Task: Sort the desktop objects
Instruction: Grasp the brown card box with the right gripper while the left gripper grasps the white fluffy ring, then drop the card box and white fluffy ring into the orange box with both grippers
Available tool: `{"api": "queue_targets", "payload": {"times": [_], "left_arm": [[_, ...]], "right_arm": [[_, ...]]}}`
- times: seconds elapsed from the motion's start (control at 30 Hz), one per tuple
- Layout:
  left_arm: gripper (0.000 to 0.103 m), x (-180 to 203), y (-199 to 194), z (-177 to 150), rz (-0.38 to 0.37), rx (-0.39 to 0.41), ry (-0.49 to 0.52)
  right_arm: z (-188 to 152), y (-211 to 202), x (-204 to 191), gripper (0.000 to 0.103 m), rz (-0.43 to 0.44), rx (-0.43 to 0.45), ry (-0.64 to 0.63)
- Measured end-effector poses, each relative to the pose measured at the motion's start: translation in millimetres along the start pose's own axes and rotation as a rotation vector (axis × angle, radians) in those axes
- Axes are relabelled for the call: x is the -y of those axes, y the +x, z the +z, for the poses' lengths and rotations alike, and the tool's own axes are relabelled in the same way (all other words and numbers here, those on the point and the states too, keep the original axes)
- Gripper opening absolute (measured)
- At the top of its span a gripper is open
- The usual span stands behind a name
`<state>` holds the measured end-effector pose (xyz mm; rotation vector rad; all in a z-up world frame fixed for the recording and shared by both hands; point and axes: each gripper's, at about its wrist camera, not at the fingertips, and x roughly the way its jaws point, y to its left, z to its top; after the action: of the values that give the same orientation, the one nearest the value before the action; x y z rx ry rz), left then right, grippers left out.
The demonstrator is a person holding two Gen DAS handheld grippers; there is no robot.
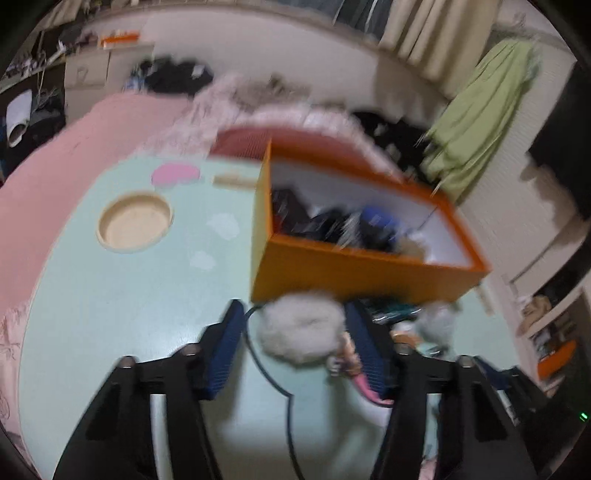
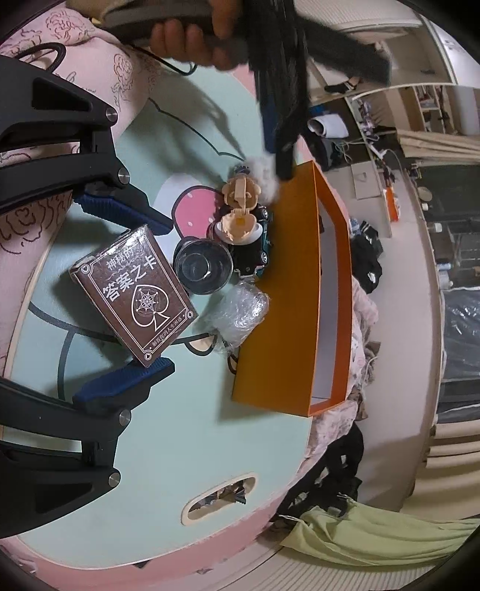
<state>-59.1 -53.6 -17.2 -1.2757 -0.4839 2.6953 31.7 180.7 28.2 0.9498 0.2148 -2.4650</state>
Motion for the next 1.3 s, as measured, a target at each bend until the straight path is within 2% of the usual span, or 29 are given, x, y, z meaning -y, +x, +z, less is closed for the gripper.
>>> {"api": "queue_targets", "payload": {"times": [0.03, 0.07, 0.1, 0.17, 0.2, 0.3, 0.4, 0.5, 0.63, 0.77, 0.8, 0.87, 0.9, 0.93, 0.97, 1.0, 1.03, 1.07, 1.2, 1.3], "left_arm": [[0.048, -2.2, 8.6, -2.7, -0.011, -0.04, 0.002], [0.048, -2.8, 11.8, -4.2, -0.02, -0.022, 0.02], [0.046, 1.9, 12.7, -6.5, 0.011, -0.014, 0.057], [0.035, 10.6, 10.8, -10.1, 0.072, -0.006, 0.106], [0.023, 11.7, 11.2, -11.1, 0.089, -0.003, 0.118], [0.023, 2.7, 4.0, -15.6, 0.018, 0.006, 0.091], [0.023, -12.1, -24.3, -15.4, -0.054, 0.053, 0.055], [0.023, -4.2, -51.8, -22.5, -0.059, 0.09, 0.095], [0.023, 23.7, -89.1, -13.1, -0.096, 0.146, 0.163], [0.023, 52.1, -89.5, 28.8, -0.108, 0.171, 0.207], [0.024, 57.4, -84.2, 41.2, -0.107, 0.17, 0.21], [0.046, 60.1, -70.5, 57.1, -0.087, 0.148, 0.197], [0.071, 55.7, -59.1, 62.6, -0.057, 0.117, 0.169], [0.074, 47.4, -49.7, 65.0, -0.026, 0.101, 0.124], [0.074, 37.8, -44.2, 63.5, -0.028, 0.092, 0.079], [0.074, 31.2, -41.3, 60.0, -0.055, 0.087, 0.05], [0.074, 23.9, -42.5, 54.6, -0.119, 0.098, 0.03], [0.074, 20.3, -45.0, 50.1, -0.15, 0.11, 0.028], [0.074, 22.6, -56.5, 43.1, -0.099, 0.147, 0.075], [0.074, 27.7, -77.9, 39.3, -0.132, 0.186, 0.083]], "right_arm": [[0.0, 0.4, 0.0, 0.068, 0.001, -0.001, 0.001], [-0.2, 0.3, 0.1, 0.068, 0.002, -0.002, 0.0], [-0.3, 0.2, 0.2, 0.068, 0.001, -0.003, 0.0], [-0.6, -0.3, -0.1, 0.068, 0.001, -0.002, 0.0], [-0.3, -0.3, 0.5, 0.068, 0.0, -0.002, 0.0], [-1.2, -2.2, 2.3, 0.068, -0.001, 0.006, 0.008], [-0.2, -7.0, 4.3, 0.068, -0.007, 0.026, 0.015], [7.9, -21.3, 2.8, 0.068, -0.021, 0.086, 0.001], [50.3, -40.2, 4.3, 0.068, 0.008, 0.166, 0.003], [108.4, -30.2, 5.4, 0.069, -0.032, 0.2, -0.016], [118.8, -24.0, 6.3, 0.07, -0.029, 0.203, -0.005], [137.5, -1.0, 10.5, 0.095, -0.059, 0.176, 0.006], [141.3, 12.6, 11.9, 0.096, -0.085, 0.139, 0.006], [141.0, 25.9, 14.3, 0.096, -0.111, 0.103, 0.011], [138.0, 34.9, 18.2, 0.096, -0.118, 0.075, 0.021], [131.7, 41.5, 21.5, 0.096, -0.107, 0.054, 0.039], [125.9, 43.4, 25.1, 0.096, -0.091, 0.049, 0.058], [120.7, 42.6, 26.8, 0.096, -0.074, 0.058, 0.07], [115.5, 32.7, 28.8, 0.096, -0.089, 0.092, 0.085], [114.7, 10.4, 33.9, 0.096, -0.063, 0.139, 0.122]]}}
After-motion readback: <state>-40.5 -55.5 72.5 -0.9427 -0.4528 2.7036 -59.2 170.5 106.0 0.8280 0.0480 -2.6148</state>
